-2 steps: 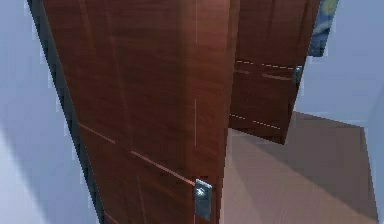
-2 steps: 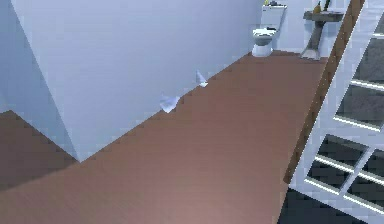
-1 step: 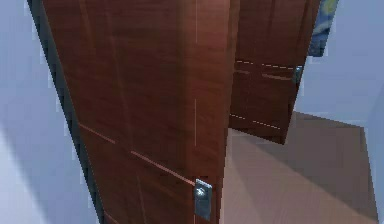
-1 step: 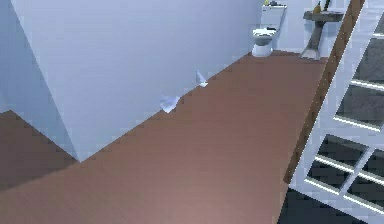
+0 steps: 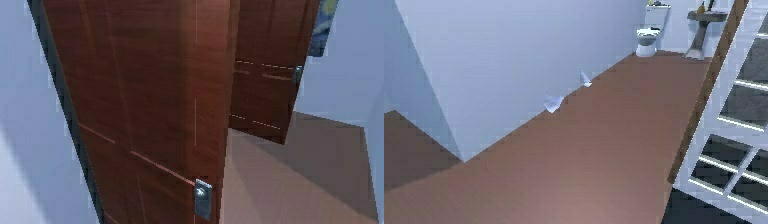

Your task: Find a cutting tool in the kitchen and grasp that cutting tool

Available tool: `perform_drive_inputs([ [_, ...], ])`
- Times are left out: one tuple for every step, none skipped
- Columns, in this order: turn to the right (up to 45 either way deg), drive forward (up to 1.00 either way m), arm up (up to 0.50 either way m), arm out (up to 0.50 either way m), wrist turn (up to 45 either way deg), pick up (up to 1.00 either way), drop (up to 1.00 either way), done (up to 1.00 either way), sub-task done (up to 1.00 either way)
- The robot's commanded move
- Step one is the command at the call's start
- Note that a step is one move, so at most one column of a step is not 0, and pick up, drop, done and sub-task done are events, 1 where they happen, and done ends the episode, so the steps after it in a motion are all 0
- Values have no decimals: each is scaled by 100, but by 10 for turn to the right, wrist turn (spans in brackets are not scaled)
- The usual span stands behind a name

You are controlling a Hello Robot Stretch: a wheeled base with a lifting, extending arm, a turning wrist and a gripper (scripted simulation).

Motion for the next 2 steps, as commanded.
perform_drive_inputs([
  [450, 0, 0, 0, 0, 0, 0, 0, 0],
  [450, 0, 0, 0, 0, 0, 0, 0, 0],
])
